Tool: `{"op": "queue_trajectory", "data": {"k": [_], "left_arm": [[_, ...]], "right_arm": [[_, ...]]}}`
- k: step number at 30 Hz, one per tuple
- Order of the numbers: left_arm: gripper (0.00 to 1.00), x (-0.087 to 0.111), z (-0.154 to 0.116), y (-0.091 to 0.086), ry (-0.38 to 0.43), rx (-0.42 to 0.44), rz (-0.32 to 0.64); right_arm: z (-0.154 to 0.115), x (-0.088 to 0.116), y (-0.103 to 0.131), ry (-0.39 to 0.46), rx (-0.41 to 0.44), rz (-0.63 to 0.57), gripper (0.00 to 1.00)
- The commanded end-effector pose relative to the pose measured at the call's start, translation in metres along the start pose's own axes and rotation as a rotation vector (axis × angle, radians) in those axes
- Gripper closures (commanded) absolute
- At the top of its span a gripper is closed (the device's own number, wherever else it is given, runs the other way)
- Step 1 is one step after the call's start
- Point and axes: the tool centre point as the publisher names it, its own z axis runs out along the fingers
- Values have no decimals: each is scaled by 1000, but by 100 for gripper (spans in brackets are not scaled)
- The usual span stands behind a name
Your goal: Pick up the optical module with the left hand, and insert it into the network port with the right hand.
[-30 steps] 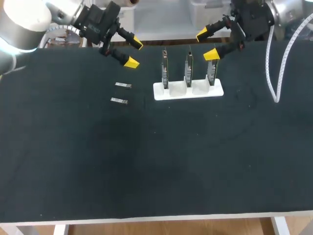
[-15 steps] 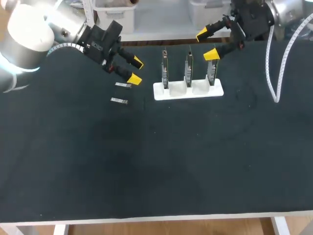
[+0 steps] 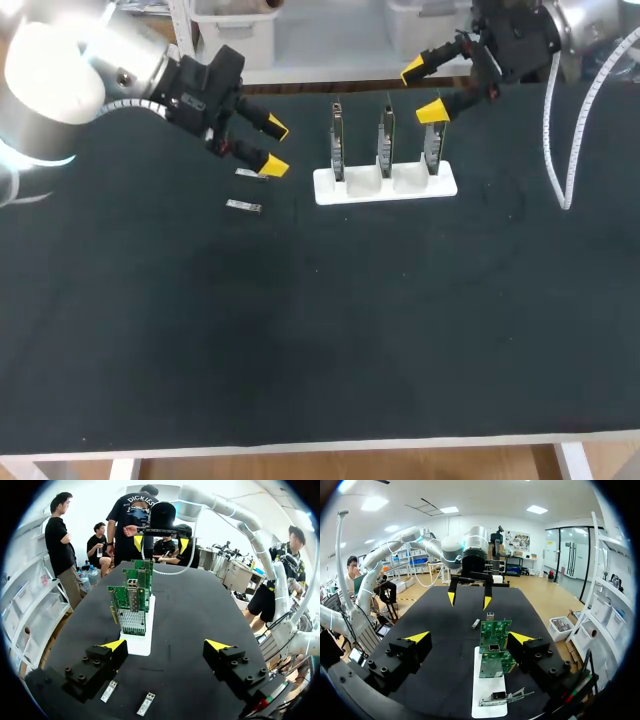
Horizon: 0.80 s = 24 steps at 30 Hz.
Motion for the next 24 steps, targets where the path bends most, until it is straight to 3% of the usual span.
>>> {"op": "queue_trajectory", "data": {"k": [1,11,24], "left_arm": [[0,1,0,-5,-1,-41,2],[0,1,0,-5,-1,-41,2],[0,39,-15,-30,55,-93,-97]], "right_arm": [[0,0,-1,0,-2,0,0],[0,0,-1,0,-2,0,0],[0,0,-1,0,-2,0,0]]}}
